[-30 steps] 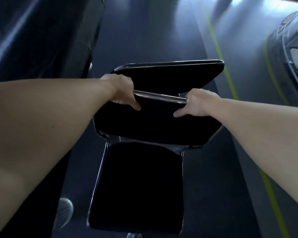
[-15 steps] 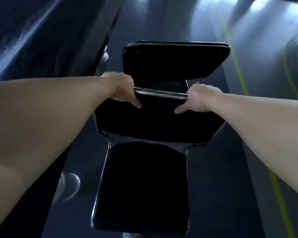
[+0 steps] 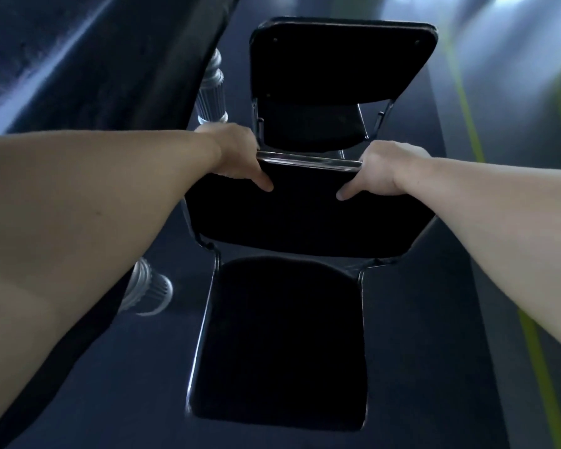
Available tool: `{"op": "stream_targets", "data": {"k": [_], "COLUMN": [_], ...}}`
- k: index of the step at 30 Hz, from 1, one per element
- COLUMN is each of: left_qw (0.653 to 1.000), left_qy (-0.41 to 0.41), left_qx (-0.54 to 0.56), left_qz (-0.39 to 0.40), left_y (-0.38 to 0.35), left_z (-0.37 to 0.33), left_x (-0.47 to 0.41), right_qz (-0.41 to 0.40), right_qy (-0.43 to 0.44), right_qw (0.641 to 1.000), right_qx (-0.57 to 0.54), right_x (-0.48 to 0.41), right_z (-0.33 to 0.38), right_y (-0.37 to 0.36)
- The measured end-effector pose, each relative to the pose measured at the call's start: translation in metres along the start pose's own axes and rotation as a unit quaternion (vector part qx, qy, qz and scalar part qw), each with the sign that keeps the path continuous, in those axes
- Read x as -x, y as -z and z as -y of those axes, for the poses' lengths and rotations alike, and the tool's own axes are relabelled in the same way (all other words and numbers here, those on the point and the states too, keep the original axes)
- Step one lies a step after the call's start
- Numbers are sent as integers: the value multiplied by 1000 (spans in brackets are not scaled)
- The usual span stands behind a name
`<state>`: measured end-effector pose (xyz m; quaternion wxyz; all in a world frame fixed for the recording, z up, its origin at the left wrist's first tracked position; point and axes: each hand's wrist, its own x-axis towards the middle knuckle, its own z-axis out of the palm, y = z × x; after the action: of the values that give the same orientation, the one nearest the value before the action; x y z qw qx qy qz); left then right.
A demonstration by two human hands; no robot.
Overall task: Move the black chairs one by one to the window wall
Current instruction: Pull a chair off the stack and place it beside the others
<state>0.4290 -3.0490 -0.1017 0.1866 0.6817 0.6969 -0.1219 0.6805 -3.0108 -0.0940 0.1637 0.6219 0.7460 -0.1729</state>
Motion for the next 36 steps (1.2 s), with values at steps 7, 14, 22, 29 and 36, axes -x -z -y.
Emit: {"op": "stream_targets", "data": {"k": [7, 14, 22, 29, 36], "left_qw": [1000, 1000, 998, 997, 998], "left_qy": [-10, 12, 56, 74, 55], "left_qx": [-10, -2, 24, 27, 18], "left_qz": [5, 11, 12, 25, 20], "left_y": [-30, -64, -120, -159, -186], "left_z": [-7, -14, -22, -48, -69], "left_x": [63, 145, 255, 334, 384], "right_qz": [7, 21, 28, 32, 28], "right_qy": [-20, -18, 23, 42, 29], "right_qw": [1000, 1000, 999, 998, 999], "right_qx": [-1, -7, 11, 22, 18], "right_x": [70, 147, 237, 314, 376], "right_z": [4, 10, 17, 3, -11], "right_y": [-34, -70, -121, -161, -190]}}
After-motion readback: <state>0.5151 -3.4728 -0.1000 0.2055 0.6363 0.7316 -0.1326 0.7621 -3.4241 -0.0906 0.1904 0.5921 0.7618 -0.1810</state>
